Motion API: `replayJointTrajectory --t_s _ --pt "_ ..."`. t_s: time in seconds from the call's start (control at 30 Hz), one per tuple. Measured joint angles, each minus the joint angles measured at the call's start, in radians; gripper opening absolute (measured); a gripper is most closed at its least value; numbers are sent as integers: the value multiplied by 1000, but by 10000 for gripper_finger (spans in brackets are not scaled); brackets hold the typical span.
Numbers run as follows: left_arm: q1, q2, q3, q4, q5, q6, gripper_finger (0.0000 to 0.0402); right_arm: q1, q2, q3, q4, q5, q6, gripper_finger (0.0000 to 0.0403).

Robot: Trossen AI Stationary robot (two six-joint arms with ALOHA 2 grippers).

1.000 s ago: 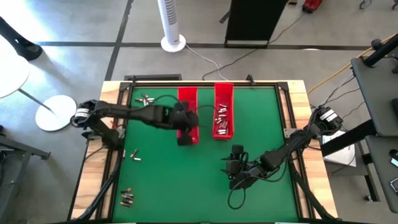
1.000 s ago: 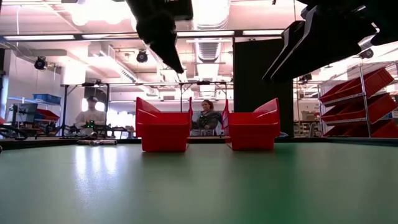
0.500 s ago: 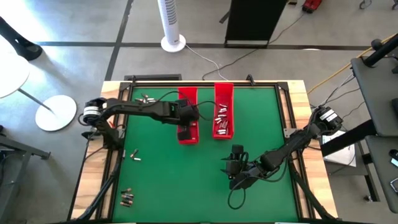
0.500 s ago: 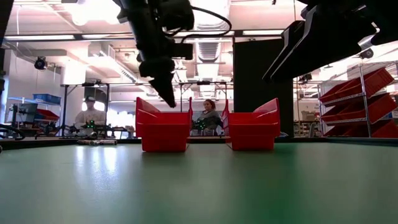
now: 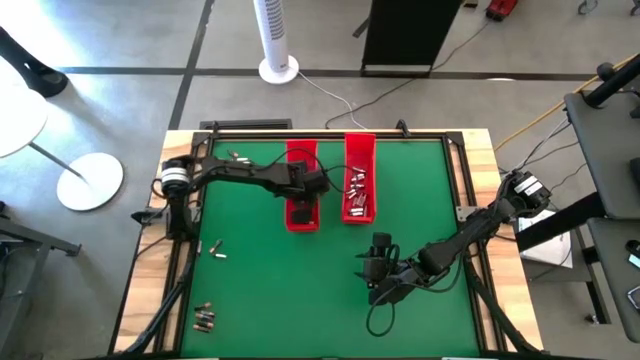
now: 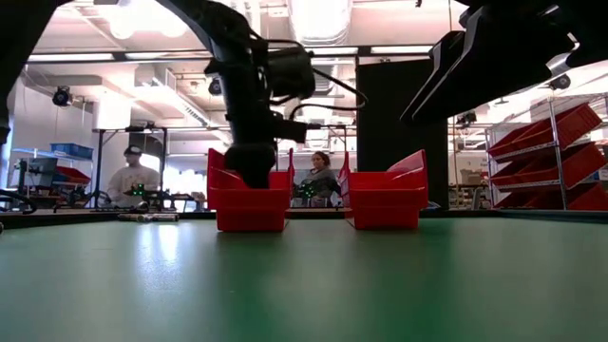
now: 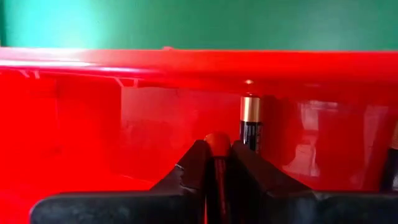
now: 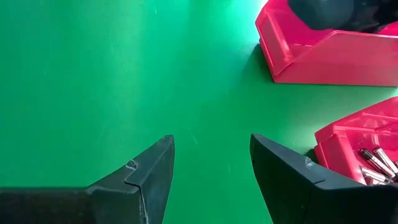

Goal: Sort batteries
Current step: Put the black battery into the left red bin

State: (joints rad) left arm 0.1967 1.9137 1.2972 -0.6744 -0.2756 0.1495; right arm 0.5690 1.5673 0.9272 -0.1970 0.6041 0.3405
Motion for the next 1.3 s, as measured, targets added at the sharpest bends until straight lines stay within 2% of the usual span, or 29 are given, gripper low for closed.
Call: replayJointTrajectory --t_s 0.67,0.8,1.3 --pt "24 30 -8 98 -2 43 34 0 0 0 0 0 0 203" --pt "24 30 -8 102 39 49 35 0 0 0 0 0 0 203" --pt "70 30 -66 166 69 70 36 0 0 0 -2 0 0 203"
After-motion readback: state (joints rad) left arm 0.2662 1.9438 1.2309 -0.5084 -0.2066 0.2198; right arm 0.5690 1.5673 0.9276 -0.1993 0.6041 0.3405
